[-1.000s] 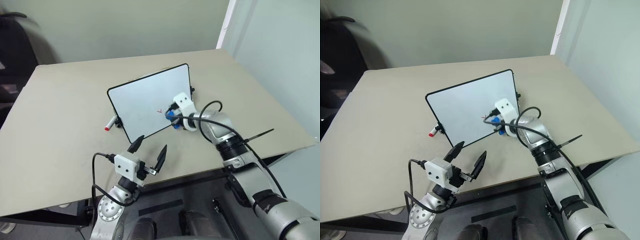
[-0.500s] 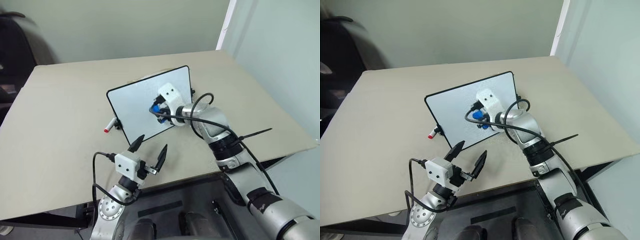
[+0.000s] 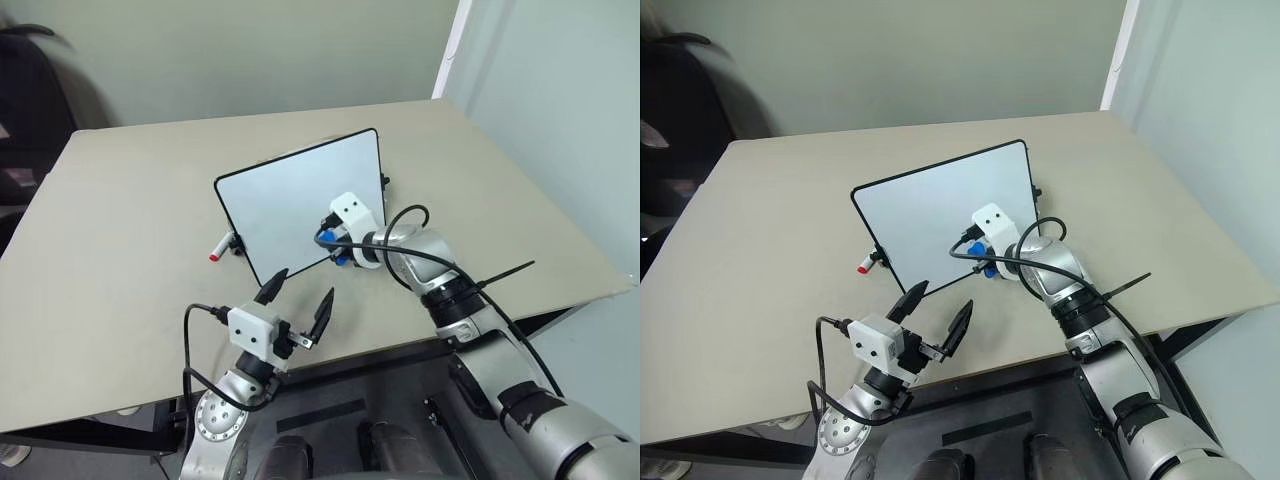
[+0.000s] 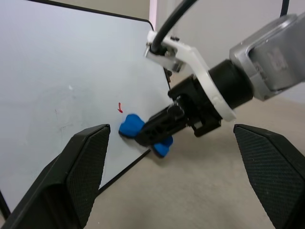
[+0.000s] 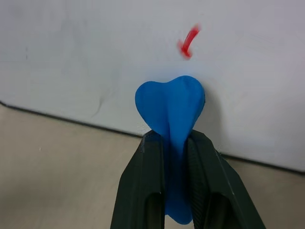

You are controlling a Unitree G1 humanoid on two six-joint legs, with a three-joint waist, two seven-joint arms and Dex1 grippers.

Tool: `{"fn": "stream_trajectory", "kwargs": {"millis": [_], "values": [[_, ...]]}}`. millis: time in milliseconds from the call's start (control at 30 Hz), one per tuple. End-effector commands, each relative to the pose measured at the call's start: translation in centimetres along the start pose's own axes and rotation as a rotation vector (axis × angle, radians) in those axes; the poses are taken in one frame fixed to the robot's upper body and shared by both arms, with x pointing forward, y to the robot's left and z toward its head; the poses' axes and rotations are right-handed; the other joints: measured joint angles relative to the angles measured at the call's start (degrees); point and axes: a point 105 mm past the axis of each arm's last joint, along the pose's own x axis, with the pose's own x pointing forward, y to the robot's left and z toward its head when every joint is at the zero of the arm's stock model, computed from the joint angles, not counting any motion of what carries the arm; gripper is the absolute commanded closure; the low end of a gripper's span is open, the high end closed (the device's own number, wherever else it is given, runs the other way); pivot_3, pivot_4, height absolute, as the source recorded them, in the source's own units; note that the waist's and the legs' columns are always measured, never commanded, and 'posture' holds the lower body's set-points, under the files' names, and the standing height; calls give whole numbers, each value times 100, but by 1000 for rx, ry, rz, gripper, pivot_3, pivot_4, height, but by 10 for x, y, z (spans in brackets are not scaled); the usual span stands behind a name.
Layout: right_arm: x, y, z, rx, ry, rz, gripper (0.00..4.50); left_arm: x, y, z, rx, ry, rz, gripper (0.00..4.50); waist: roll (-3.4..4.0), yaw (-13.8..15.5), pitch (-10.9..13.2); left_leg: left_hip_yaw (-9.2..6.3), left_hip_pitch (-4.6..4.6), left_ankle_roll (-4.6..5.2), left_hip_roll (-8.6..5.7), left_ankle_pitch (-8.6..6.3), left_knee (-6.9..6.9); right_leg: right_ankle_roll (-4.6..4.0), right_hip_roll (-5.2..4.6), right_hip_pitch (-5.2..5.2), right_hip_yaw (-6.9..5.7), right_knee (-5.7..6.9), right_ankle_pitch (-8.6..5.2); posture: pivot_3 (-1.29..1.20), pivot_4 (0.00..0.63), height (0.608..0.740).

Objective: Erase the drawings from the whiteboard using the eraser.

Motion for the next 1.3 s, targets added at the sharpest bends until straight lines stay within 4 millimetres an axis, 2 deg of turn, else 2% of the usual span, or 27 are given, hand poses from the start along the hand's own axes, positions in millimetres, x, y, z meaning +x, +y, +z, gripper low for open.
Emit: {"fn": "stream_trajectory", "kwargs": {"millis": [33, 100, 200, 467, 600, 733, 867, 967, 1067, 1167, 1267, 1300], "values": [[-20, -2, 54, -51, -178, -11, 4176, 2, -1, 10, 5, -44, -11, 0, 0, -2, 0, 0, 1, 1, 0, 0, 0, 1, 0, 0, 0, 0, 2, 0, 150, 739], [-22, -3, 60, -55, -194, -14, 4176, 3, -1, 10, 6, -43, -12, 0, -1, -3, -1, 0, 3, 3, 0, 2, -1, 1, 0, -2, 0, 0, 2, 0, 150, 739], [-21, -2, 56, -54, -182, -13, 4176, 4, -2, 9, 6, -43, -15, 0, -4, 3, -3, -1, 5, 24, 1, 14, -3, 0, 0, -1, 0, 0, 3, 0, 150, 739], [3, 3, -9, -8, 2, -9, 4176, 5, -3, 8, 3, -44, -15, 0, -5, 0, -20, 0, 12, 34, 0, 17, -2, 0, 0, 28, 0, 1, 3, 0, 150, 739], [-1, 6, -27, 2, 39, -6, 4176, 5, -2, 9, 2, -46, -13, 0, -2, 3, -18, -1, 15, 31, 0, 16, -3, 2, 0, 19, 0, 0, 3, 0, 150, 739], [-22, -8, -8, 47, -61, -35, 4176, 4, -1, 9, 3, -45, -13, 0, 4, 23, -11, 1, 4, 33, 0, 18, 1, 7, 0, 8, 1, -1, 11, 0, 150, 739], [-58, -24, 2, 82, -110, -79, 4176, 4, -2, 9, 5, -47, -17, 0, 2, 58, -12, 0, 1, 35, -1, 19, 5, 8, 0, 14, 1, -4, 10, 0, 150, 739], [-83, -44, -16, 119, -56, -177, 4176, 4, -1, 10, 5, -49, -16, 0, -5, 78, -21, 0, 6, 42, -1, 24, 8, 12, 0, 29, 1, -6, 7, 0, 150, 739], [-99, -59, -33, 190, -25, -250, 4176, 4, -1, 10, 5, -48, -16, 0, -5, 83, -23, 0, 10, 49, 0, 28, 8, 30, -1, 50, 1, -6, -5, 0, 150, 739], [-111, -79, -62, 267, 20, -341, 4176, 5, 0, 10, 6, -46, -19, 0, -4, 93, -23, 0, 9, 55, -1, 31, 5, 45, -1, 59, 3, -6, -16, 0, 150, 739], [-116, -86, -76, 296, 48, -385, 4176, 4, 0, 10, 8, -45, -23, 0, 2, 86, -22, 0, 13, 58, 0, 32, 4, 54, 0, 65, 4, -5, -21, 0, 150, 739], [-115, -87, -82, 299, 65, -393, 3845, 4, 0, 11, 10, -45, -24, 0, 2, 75, -22, 1, 14, 59, 0, 32, 4, 55, 0, 64, 5, -5, -21, 0, 150, 739]]}}
